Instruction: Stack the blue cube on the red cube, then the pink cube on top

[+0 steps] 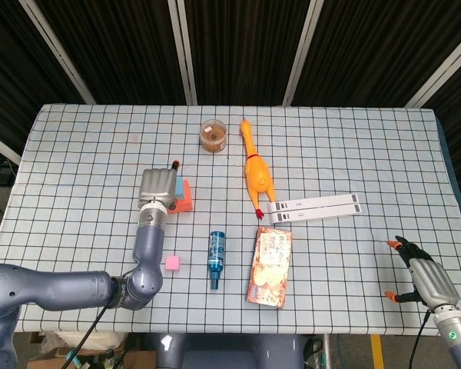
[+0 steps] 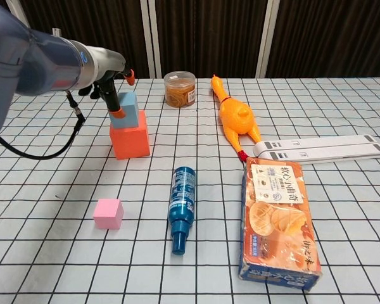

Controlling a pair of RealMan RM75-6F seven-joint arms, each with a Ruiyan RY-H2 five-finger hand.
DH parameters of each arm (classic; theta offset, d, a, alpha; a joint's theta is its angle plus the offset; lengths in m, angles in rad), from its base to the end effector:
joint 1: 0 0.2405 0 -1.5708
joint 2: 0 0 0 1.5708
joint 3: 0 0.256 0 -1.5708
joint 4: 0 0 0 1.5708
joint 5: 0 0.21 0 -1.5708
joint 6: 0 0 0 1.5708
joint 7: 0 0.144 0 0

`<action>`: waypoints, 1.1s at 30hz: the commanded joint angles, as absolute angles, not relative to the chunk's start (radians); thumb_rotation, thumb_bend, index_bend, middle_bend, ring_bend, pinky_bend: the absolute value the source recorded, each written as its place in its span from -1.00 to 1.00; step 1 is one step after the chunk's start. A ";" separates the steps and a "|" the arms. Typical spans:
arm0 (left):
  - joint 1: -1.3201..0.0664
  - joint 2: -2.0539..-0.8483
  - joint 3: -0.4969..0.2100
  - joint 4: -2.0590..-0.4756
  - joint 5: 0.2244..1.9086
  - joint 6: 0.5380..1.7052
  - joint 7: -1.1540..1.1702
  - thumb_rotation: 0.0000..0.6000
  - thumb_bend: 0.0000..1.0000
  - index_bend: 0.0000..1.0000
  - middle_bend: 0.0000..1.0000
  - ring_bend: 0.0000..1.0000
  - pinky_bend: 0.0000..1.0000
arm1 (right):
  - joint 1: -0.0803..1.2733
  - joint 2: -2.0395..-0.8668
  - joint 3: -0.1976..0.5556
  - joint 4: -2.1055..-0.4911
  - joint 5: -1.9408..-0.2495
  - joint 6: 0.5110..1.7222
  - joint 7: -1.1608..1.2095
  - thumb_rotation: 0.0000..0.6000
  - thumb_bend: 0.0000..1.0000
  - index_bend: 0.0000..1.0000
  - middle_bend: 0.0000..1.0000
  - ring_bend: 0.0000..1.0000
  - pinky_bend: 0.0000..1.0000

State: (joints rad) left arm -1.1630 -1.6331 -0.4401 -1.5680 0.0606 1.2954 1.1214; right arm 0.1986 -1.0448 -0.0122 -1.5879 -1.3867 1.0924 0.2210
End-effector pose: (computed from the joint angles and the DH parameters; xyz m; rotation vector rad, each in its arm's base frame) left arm -0.0466 0.3943 -0.0052 -1.5801 -1.0171 -0.4701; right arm -0.3457 -0.1943 0.1378 1.4687 -1.3184 0.7009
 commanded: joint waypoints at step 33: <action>-0.939 -1.303 -0.186 -2.205 0.522 1.225 0.903 1.00 -0.55 -0.53 0.89 0.59 0.64 | 0.190 -1.033 -0.008 -1.610 -1.376 1.111 0.197 1.00 -0.92 -0.69 -0.93 -0.86 -0.75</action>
State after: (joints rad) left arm -0.9654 -1.2815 -0.2284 -2.1819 0.4660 1.1708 0.9125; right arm 0.1897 -1.0331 -0.0080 -1.6101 -1.3758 1.1116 0.1964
